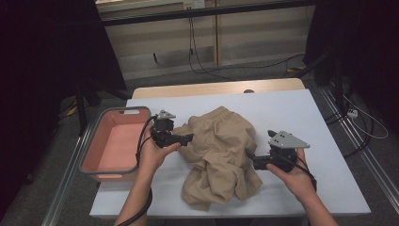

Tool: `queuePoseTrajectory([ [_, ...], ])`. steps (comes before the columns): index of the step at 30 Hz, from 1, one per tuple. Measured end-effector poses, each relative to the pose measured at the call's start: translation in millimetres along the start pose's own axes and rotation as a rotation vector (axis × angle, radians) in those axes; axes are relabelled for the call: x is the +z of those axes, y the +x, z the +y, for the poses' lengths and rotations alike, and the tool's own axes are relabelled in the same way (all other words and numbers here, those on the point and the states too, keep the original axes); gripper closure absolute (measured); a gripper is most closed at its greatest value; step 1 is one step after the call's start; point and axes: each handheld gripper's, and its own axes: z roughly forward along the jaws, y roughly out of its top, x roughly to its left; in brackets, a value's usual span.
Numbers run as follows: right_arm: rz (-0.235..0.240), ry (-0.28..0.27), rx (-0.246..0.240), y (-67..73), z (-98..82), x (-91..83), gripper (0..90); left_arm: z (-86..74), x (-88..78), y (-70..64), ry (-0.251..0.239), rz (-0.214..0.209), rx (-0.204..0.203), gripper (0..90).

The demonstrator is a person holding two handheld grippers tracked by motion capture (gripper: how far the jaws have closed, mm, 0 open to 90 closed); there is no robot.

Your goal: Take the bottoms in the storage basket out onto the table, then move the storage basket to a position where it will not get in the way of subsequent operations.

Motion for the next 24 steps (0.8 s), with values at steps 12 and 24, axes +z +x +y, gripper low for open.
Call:
queuePoseTrajectory([
  [12, 0.024, 0.015, -0.026, 5.2, 9.7, 11.0, 1.8, -2.8, -0.9, 2.8, 0.0, 0.006, 0.004, 8.2],
  [24, 0.051, 0.054, -0.03, 9.2, 27.9, 27.8, 2.2, -4.3, -3.6, 3.3, -0.012, 0.012, -0.002, 8.2],
])
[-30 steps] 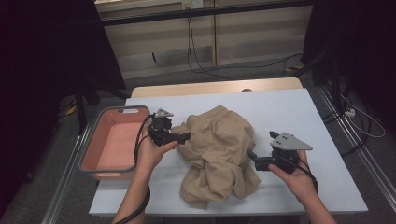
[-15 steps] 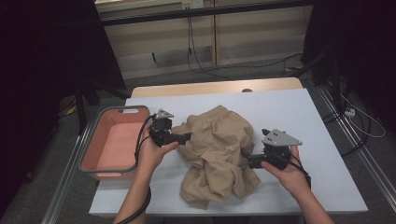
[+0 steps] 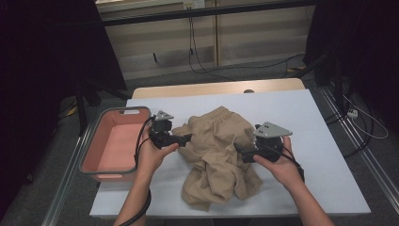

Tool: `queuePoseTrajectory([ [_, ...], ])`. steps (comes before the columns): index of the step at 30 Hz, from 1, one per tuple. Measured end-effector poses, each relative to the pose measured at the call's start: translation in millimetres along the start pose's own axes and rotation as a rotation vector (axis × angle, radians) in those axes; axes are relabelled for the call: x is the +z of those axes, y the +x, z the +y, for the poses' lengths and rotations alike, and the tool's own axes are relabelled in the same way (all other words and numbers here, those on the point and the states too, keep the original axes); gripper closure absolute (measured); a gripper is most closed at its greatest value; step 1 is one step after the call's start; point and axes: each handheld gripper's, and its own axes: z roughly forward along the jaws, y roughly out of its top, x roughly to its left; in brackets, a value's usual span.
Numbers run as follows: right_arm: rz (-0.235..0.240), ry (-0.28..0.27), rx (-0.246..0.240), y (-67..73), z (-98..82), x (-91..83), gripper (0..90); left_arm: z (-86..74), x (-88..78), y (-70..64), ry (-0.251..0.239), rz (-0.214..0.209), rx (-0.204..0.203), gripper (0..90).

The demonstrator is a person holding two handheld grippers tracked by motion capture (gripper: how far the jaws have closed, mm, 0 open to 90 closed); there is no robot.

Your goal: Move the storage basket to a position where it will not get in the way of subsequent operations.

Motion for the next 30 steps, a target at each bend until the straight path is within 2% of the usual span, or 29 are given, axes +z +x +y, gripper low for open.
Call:
queuePoseTrajectory([
  [2, 0.006, 0.006, 0.001, 0.6, 3.0, 2.1, 2.3, -0.3, -0.2, 0.5, 0.004, 0.004, 0.01, 8.2],
  [8, 0.025, 0.002, -0.021, 9.9, 9.7, 10.0, 3.3, 0.1, -0.7, -0.2, -0.01, 0.007, -0.003, 8.2],
  [14, 0.089, 0.064, -0.07, 34.7, 2.6, 28.5, 6.3, -0.5, -1.7, 0.5, -0.008, 0.012, -0.004, 8.2],
  [15, 0.101, 0.09, -0.083, 38.4, 0.2, 32.3, 8.5, -0.7, -1.5, 0.4, -0.01, 0.012, -0.005, 8.2],
  [17, 0.109, 0.117, -0.103, 41.8, -2.8, 36.8, 16.7, -1.2, -1.2, 0.0, -0.012, 0.01, -0.012, 8.2],
  [18, 0.107, 0.119, -0.102, 42.8, -4.9, 38.2, 23.2, -1.3, -1.5, 0.2, -0.012, 0.01, -0.013, 8.2],
  [20, 0.119, 0.13, -0.088, 41.9, -7.6, 39.3, 25.5, -1.1, -2.4, 0.3, -0.014, 0.008, -0.011, 8.2],
  [21, 0.125, 0.133, -0.079, 40.2, -7.7, 38.6, 31.1, -0.9, -2.7, 0.2, -0.02, 0.009, -0.014, 8.3],
  [22, 0.13, 0.134, -0.084, 38.6, -7.4, 37.0, 42.7, -0.6, -3.2, 0.4, -0.02, 0.009, -0.015, 8.2],
  [24, 0.131, 0.139, -0.098, 36.6, -7.9, 34.6, 56.1, -0.3, -3.6, 0.4, -0.021, 0.009, -0.017, 8.2],
  [25, 0.139, 0.144, -0.098, 35.6, -9.0, 34.2, 65.9, -0.3, -3.6, 0.3, -0.019, 0.008, -0.014, 8.2],
  [27, 0.164, 0.136, -0.068, 33.6, -11.5, 33.7, 78.3, 0.0, -3.8, 0.1, -0.02, 0.006, -0.011, 8.2],
  [30, 0.189, 0.087, -0.061, 35.2, -10.2, 31.2, 84.6, 0.9, -4.9, -0.3, -0.027, 0.005, -0.016, 8.2],
])
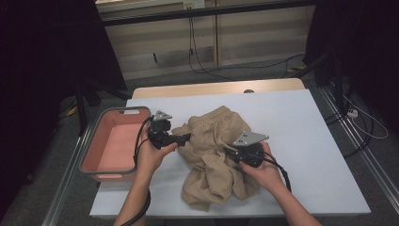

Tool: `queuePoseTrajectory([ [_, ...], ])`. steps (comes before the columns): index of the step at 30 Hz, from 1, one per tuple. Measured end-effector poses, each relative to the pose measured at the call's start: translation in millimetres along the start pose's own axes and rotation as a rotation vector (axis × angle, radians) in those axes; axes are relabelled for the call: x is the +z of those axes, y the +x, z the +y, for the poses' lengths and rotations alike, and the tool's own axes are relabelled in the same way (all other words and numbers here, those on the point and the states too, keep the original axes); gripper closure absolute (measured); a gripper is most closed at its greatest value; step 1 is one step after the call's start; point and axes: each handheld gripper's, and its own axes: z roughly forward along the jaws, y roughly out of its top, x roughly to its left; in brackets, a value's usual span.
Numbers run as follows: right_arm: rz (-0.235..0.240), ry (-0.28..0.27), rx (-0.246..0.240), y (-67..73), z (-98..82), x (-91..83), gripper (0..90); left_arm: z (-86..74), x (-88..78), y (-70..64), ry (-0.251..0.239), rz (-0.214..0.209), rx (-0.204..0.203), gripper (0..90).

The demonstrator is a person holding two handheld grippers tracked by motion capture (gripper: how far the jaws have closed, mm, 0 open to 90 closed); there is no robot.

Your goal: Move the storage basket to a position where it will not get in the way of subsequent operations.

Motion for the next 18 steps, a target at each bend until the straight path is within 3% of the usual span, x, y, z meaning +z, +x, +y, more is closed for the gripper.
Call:
queuePoseTrajectory([
  [2, 0.02, -0.031, -0.021, 6.2, 3.9, -1.7, 85.3, 0.7, -1.1, 0.0, -0.003, -0.001, 0.0, 8.2],
  [6, 0.097, -0.038, -0.072, 25.6, 7.5, 1.8, 85.5, 1.4, -1.4, -1.1, -0.006, -0.007, -0.001, 8.2],
  [8, 0.146, -0.012, -0.098, 36.8, 6.4, 7.0, 85.5, 1.4, -1.6, -1.4, -0.007, -0.008, -0.002, 8.2],
  [11, 0.162, 0.033, -0.126, 48.3, 0.6, 15.6, 85.1, 1.6, -2.1, -1.7, -0.008, -0.007, -0.003, 8.2],
  [15, 0.163, 0.048, -0.08, 43.9, -6.1, 19.6, 83.2, 1.3, -2.0, -2.6, -0.009, -0.009, -0.003, 8.2],
  [18, 0.155, 0.04, -0.052, 39.4, -7.1, 17.4, 75.9, 0.9, -2.0, -2.0, -0.004, -0.01, -0.002, 8.2],
])
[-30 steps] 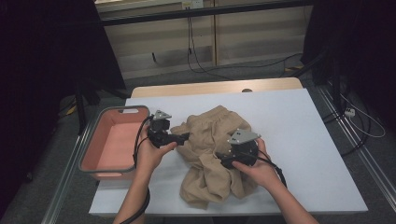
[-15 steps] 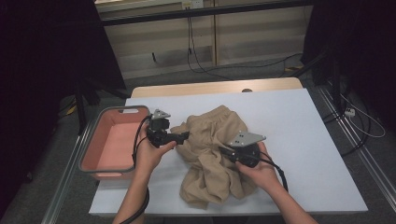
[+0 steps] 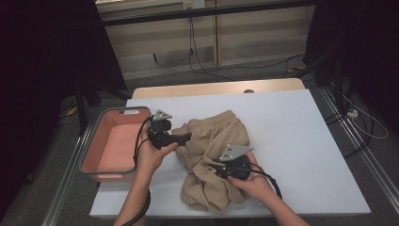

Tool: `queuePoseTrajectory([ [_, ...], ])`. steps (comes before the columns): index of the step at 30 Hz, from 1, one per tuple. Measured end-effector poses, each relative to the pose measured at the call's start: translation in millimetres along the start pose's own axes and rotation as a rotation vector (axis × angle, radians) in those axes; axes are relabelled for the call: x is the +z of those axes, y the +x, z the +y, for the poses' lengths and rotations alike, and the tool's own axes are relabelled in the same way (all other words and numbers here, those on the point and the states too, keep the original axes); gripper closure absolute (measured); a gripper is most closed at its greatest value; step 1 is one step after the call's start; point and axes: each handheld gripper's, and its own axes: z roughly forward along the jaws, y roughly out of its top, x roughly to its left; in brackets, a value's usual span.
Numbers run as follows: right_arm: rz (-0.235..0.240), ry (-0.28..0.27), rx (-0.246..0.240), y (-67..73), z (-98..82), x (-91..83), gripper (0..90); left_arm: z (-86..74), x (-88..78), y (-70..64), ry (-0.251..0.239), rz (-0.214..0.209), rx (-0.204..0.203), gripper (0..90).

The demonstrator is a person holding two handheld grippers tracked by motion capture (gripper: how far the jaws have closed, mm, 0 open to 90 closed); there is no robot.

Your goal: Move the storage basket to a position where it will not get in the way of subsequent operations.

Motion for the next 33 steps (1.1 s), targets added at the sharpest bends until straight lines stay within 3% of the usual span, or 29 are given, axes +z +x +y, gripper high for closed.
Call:
queuePoseTrajectory([
  [7, -0.053, -0.01, 0.007, -8.5, 8.8, -14.1, 50.8, 0.4, -1.9, 1.5, -0.009, 0.006, -0.004, 8.2],
  [9, -0.11, 0.0, 0.0, -14.0, 14.4, -20.5, 40.5, 0.3, -3.2, 1.9, -0.005, 0.006, -0.006, 8.2],
  [15, -0.146, -0.062, 0.038, -25.0, 33.2, -34.4, 28.1, -1.3, -8.9, 5.9, -0.017, 0.018, -0.021, 8.2],
  [18, -0.14, -0.081, 0.018, -20.8, 44.6, -33.3, 25.2, -1.5, -12.4, 8.3, -0.024, 0.026, -0.03, 8.1],
  [20, -0.136, -0.092, 0.004, -17.7, 53.4, -28.6, 23.3, -1.5, -14.3, 9.6, -0.03, 0.03, -0.033, 7.9],
  [22, -0.1, -0.095, 0.0, -11.8, 60.9, -20.0, 23.0, -1.5, -15.8, 11.4, -0.031, 0.037, -0.035, 7.8],
  [25, -0.015, -0.038, -0.049, 8.7, 65.0, 3.9, 23.0, -1.7, -16.6, 13.7, -0.033, 0.042, -0.042, 7.5],
  [27, 0.007, 0.01, -0.075, 20.8, 63.2, 21.7, 21.2, -2.4, -16.3, 14.7, -0.033, 0.045, -0.042, 7.5],
  [31, 0.002, 0.088, -0.112, 31.0, 55.5, 52.1, 19.6, -2.2, -17.5, 14.9, -0.036, 0.043, -0.041, 7.5],
  [33, 0.003, 0.133, -0.108, 31.4, 49.0, 66.2, 22.9, -1.9, -18.2, 15.1, -0.039, 0.042, -0.043, 7.5],
])
